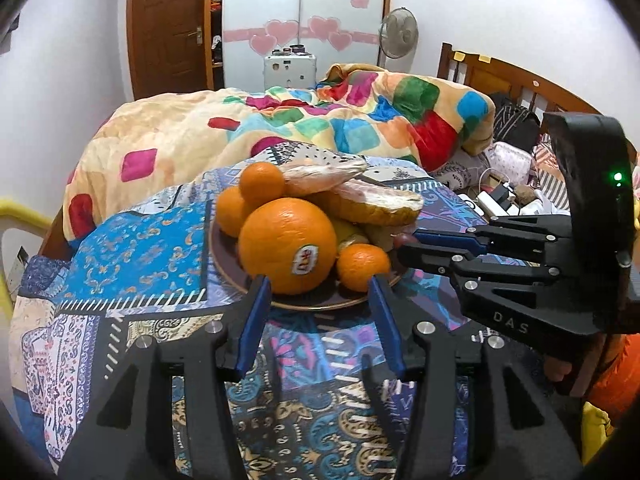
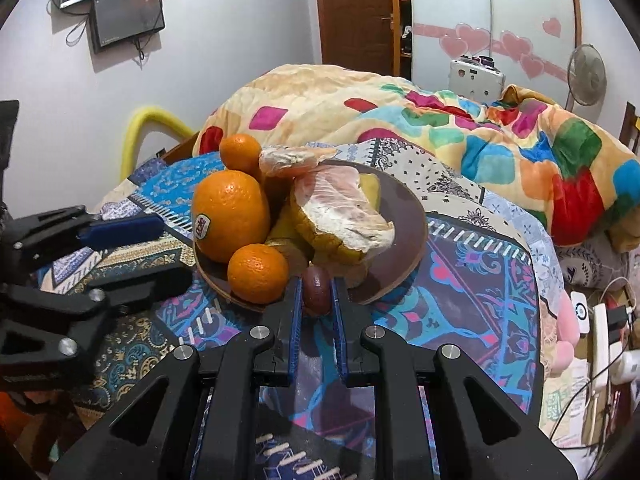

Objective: Organize fruits

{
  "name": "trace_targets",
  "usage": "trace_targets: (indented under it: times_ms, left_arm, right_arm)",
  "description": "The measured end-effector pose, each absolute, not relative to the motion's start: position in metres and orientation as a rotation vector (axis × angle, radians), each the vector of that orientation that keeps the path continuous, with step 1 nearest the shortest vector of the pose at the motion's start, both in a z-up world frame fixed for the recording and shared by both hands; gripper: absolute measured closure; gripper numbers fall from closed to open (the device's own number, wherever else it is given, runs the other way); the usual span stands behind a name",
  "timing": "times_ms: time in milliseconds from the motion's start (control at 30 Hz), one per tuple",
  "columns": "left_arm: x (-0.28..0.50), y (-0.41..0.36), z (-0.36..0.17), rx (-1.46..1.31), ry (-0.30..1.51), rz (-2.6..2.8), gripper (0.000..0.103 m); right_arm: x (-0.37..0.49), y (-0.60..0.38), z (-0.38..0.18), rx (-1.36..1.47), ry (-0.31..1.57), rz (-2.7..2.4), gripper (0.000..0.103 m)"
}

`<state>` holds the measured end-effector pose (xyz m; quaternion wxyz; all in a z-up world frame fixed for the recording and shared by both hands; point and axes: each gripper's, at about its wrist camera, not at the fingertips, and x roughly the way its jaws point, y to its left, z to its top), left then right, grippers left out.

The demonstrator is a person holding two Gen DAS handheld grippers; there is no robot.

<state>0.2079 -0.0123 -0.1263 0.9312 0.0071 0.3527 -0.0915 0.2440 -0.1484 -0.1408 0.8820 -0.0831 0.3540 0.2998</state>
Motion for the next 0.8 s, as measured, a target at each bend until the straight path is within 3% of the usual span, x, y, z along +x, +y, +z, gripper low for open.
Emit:
trace_targets:
  times_ms: [167, 300, 433, 800]
  left_arm:
    - [0.209, -0.006, -0.13, -0.001, 0.721, -0.183, 0.053]
    - [0.208, -0.006, -0.132, -0.007, 0.721, -0.187, 0.053]
    - [0.202, -0.004, -0.127, -0.01, 0.711, -0.182, 0.053]
    - [0.142, -0.004, -0.054, -0.019, 0.518, -0.135, 0.053]
  right_arm:
    - [0.247, -0.147, -0.143, -0.174, 0.758, 0.625, 0.089]
    - [0.246, -0.147, -0.142, -0.179, 0.754, 0.623, 0.079]
    - [0.244, -0.147, -0.14, -0.18, 0.745, 0.622, 0.078]
    - [0.181, -0.177, -0.065, -0.122, 0.545, 0.587, 0.078]
